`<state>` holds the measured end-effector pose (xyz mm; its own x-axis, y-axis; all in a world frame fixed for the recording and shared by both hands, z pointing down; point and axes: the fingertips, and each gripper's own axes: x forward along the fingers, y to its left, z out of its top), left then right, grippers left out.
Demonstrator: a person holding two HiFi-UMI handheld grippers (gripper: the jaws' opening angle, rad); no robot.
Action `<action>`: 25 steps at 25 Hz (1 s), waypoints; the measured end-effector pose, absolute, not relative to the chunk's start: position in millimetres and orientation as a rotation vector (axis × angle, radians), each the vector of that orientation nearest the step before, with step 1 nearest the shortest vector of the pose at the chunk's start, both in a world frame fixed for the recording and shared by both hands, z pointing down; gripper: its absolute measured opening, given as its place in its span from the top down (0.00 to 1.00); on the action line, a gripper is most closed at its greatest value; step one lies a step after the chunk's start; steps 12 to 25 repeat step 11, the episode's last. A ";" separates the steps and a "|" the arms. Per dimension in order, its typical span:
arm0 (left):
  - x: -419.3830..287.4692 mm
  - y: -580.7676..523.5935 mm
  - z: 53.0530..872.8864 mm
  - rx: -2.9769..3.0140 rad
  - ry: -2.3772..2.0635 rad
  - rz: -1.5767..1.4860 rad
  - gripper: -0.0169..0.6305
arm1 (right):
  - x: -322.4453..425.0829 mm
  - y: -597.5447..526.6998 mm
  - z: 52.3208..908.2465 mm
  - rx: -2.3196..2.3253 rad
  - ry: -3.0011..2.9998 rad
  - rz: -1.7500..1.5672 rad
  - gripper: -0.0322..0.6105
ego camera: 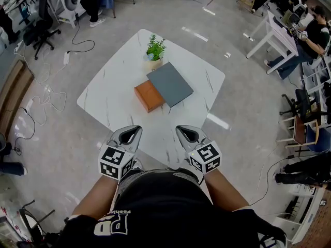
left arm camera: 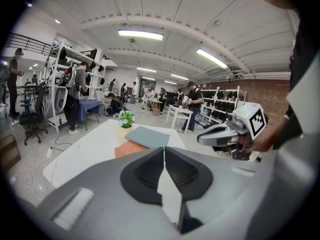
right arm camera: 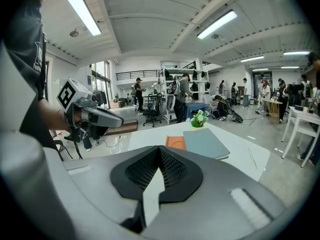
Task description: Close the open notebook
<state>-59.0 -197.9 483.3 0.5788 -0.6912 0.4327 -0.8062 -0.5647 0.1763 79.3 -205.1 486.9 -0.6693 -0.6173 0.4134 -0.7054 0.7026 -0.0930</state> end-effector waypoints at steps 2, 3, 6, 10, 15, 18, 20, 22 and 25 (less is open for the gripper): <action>-59.3 -198.5 483.1 2.457 -1.216 0.451 0.87 | 79.1 -205.9 487.6 1.033 -2.559 0.351 0.95; -59.5 -199.0 483.2 2.457 -1.216 0.450 0.87 | 79.0 -206.4 488.2 1.033 -2.558 0.351 0.95; -59.9 -200.3 483.8 2.455 -1.219 0.448 0.87 | 79.1 -207.7 489.4 1.031 -2.556 0.354 0.95; -59.1 -201.0 483.1 2.455 -1.218 0.446 0.87 | 79.6 -208.7 488.9 1.030 -2.554 0.353 0.95; -59.0 -201.1 482.8 2.456 -1.217 0.446 0.87 | 79.7 -209.0 488.8 1.030 -2.554 0.353 0.95; -59.0 -201.1 482.8 2.456 -1.217 0.446 0.87 | 79.7 -209.0 488.8 1.030 -2.554 0.353 0.95; -59.0 -201.1 482.8 2.456 -1.217 0.446 0.87 | 79.7 -209.0 488.8 1.030 -2.554 0.353 0.95; -59.0 -201.1 482.8 2.456 -1.217 0.446 0.87 | 79.7 -209.0 488.8 1.030 -2.554 0.353 0.95; -59.0 -201.1 482.8 2.456 -1.217 0.446 0.87 | 79.7 -209.0 488.8 1.030 -2.554 0.353 0.95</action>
